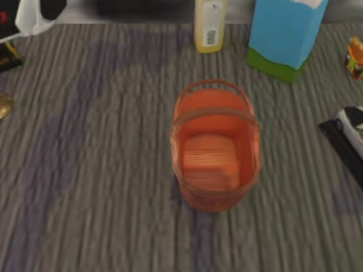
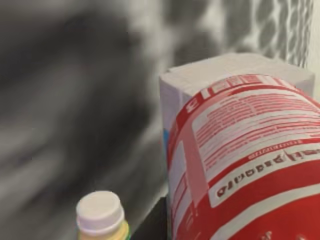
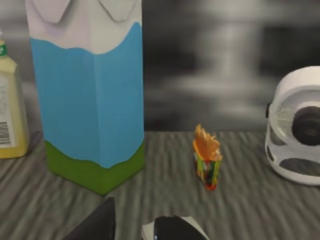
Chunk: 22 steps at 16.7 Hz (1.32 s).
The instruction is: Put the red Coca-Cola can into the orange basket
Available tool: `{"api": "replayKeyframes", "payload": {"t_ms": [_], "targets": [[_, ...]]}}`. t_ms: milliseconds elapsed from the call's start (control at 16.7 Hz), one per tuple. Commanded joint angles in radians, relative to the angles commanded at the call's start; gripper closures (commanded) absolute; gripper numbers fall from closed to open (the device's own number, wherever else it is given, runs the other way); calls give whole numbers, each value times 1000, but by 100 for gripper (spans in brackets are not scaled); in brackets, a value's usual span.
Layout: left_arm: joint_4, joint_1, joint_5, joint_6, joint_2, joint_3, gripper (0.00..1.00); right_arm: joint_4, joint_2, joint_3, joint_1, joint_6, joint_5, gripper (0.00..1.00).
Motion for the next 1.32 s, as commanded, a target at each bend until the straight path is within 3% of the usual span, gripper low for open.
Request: {"api": "replayKeyframes", "payload": {"t_ms": [300, 540, 780, 1320], "targets": [[248, -51, 203, -77, -87, -208, 100, 0, 0, 0, 0, 0, 0, 0], [320, -88, 300, -120, -120, -336, 100, 0, 0, 0, 0, 0, 0, 0], [345, -107, 339, -139, -125, -392, 100, 0, 0, 0, 0, 0, 0, 0], [419, -96, 339, -137, -62, -409, 100, 0, 0, 0, 0, 0, 0, 0]]}}
